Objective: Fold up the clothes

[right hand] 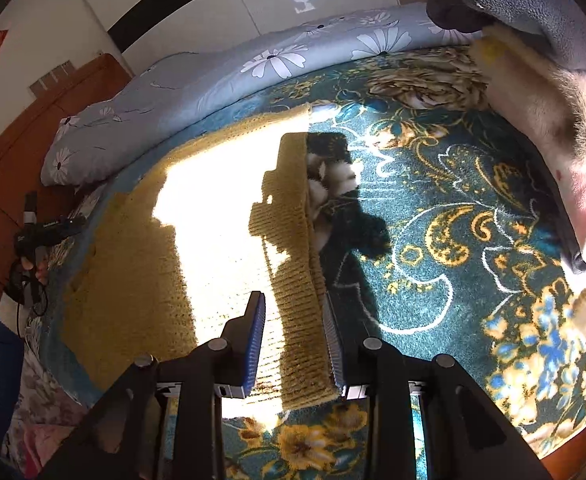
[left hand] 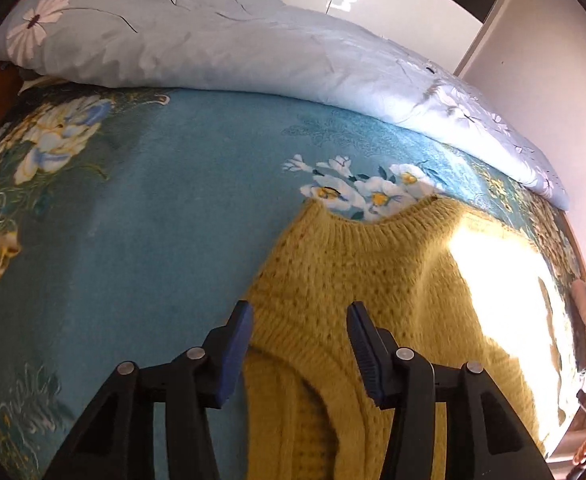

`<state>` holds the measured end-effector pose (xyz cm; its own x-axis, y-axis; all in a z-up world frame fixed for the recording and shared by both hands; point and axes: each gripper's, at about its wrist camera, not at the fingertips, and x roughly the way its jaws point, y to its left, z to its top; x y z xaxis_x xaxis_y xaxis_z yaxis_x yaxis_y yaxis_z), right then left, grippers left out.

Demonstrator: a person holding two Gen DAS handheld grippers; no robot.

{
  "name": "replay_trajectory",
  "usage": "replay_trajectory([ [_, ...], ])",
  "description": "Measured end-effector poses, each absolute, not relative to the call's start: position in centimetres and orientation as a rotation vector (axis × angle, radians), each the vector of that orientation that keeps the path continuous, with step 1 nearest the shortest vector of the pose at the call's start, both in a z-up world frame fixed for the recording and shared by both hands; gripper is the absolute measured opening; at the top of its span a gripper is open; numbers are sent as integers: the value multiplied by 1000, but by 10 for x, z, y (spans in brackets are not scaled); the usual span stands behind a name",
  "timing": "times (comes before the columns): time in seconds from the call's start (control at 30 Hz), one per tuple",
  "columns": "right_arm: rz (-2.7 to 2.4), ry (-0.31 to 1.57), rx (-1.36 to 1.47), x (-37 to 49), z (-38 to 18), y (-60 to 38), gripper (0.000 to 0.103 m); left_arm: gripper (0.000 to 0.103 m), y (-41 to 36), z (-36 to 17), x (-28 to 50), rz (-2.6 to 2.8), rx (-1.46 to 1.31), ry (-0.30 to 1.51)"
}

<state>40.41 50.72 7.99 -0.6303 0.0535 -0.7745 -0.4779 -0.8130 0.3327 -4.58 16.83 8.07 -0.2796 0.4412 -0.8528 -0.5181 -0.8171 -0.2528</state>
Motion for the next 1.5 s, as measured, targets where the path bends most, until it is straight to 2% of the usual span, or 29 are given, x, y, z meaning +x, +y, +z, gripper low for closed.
replay_trajectory([
  [0.17, 2426, 726, -1205, 388, 69, 514, 31, 50, 215, 52, -76, 2113, -1380, 268],
  [0.23, 2397, 708, -1243, 382, 62, 517, 31, 31, 225, 48, -73, 2110, -1340, 339],
  [0.27, 2390, 704, -1253, 380, 59, 519, 31, 9, 229, 48, -72, 2126, -1323, 385],
  [0.33, 2385, 713, -1256, 377, 55, 522, 31, 9, 229, 51, -75, 2125, -1318, 359],
  [0.43, 2379, 726, -1260, 373, 50, 526, 31, 9, 211, 59, -98, 2169, -1359, 203],
  [0.53, 2384, 738, -1269, 371, 44, 527, 31, 9, 201, 47, -120, 2196, -1419, 157],
  [0.6, 2375, 755, -1280, 371, 38, 528, 31, 12, 204, 33, -125, 2194, -1470, 129],
  [0.73, 2371, 792, -1272, 374, 39, 528, 31, 16, 198, 47, -115, 2125, -1483, 20],
  [0.8, 2381, 785, -1269, 376, 43, 525, 31, 26, 185, 63, -102, 2129, -1468, 4],
  [0.87, 2398, 783, -1265, 381, 48, 520, 31, 31, 163, 80, -86, 2133, -1431, -39],
  [0.93, 2414, 787, -1252, 389, 50, 514, 31, 43, 134, 94, -60, 2137, -1387, -95],
  [0.97, 2421, 793, -1245, 393, 51, 512, 31, 56, 118, 97, -42, 2131, -1367, -125],
  [1.0, 2427, 813, -1236, 399, 50, 510, 31, 63, 102, 98, -24, 2119, -1350, -156],
  [1.1, 2453, 886, -1211, 416, 45, 507, 43, 64, 63, 81, 28, 2050, -1361, -201],
  [1.2, 2488, 957, -1203, 430, 37, 503, 45, 64, 31, 61, 70, 2040, -1384, -222],
  [1.27, 2483, 939, -1219, 434, 31, 501, 46, 64, 15, 50, 90, 2032, -1401, -251],
  [1.5, 2471, 1149, -1128, 445, 19, 513, 50, 64, 15, 40, 113, 1862, -1400, -399],
])
